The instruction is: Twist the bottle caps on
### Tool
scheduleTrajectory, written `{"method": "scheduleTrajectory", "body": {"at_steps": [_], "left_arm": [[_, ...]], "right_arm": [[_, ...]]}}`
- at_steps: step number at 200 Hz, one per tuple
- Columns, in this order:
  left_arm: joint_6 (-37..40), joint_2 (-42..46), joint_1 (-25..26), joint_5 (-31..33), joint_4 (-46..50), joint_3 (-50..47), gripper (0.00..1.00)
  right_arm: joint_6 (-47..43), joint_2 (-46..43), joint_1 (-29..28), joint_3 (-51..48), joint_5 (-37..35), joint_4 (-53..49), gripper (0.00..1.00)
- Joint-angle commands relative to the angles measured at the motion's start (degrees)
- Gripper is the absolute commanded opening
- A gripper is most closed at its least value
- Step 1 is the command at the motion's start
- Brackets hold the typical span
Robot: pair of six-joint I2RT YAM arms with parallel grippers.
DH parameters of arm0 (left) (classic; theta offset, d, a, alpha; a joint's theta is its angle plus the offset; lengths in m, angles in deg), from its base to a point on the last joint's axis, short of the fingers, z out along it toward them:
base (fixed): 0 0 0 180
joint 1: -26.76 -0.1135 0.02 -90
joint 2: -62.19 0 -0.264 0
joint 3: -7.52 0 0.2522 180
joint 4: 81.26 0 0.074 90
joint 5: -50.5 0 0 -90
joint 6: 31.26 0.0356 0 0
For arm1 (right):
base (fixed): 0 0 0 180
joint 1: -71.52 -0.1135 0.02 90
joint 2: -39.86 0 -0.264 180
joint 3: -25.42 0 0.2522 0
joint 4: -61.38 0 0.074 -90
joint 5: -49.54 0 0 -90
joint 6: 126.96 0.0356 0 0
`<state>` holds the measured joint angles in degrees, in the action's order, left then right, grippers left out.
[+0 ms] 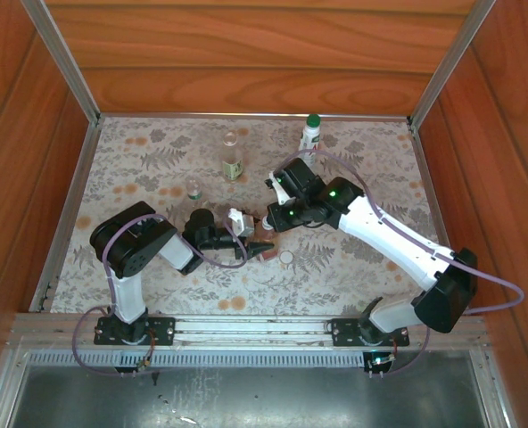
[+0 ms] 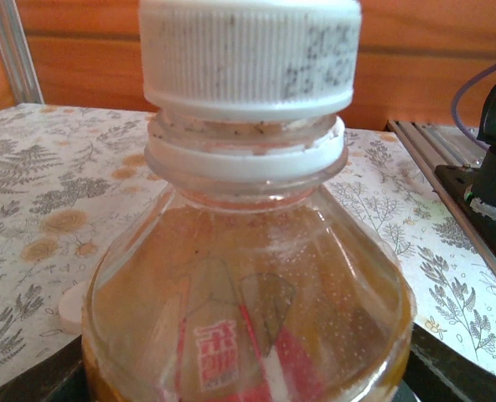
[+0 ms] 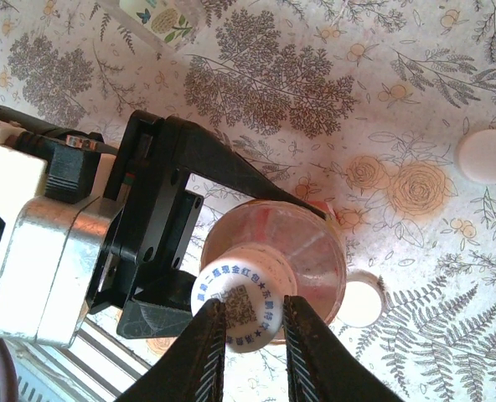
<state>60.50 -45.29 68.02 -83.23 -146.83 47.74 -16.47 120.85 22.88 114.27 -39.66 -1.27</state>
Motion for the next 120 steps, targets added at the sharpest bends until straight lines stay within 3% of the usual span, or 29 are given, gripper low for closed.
{"method": "scheduleTrajectory", "body": {"at_steps": [1,25,120], "left_arm": [[-1.7,0.1,-0.2,-0.3,3.0,0.7,0.63],[-0.9,0.0,-0.3,-0.1,3.6,0.8,0.62],[1.7,-0.1,-0.3,-0.3,3.7,0.0,0.63]], "right_arm": [[-1.8,1.0,0.2,0.1,0.6,-3.1,0.26],[-3.2,-1.2,0.9,0.2,1.0,-0.8,0.3],[-0.8,-1.7,5.8,-5.5,11.3,6.1,0.18]]}}
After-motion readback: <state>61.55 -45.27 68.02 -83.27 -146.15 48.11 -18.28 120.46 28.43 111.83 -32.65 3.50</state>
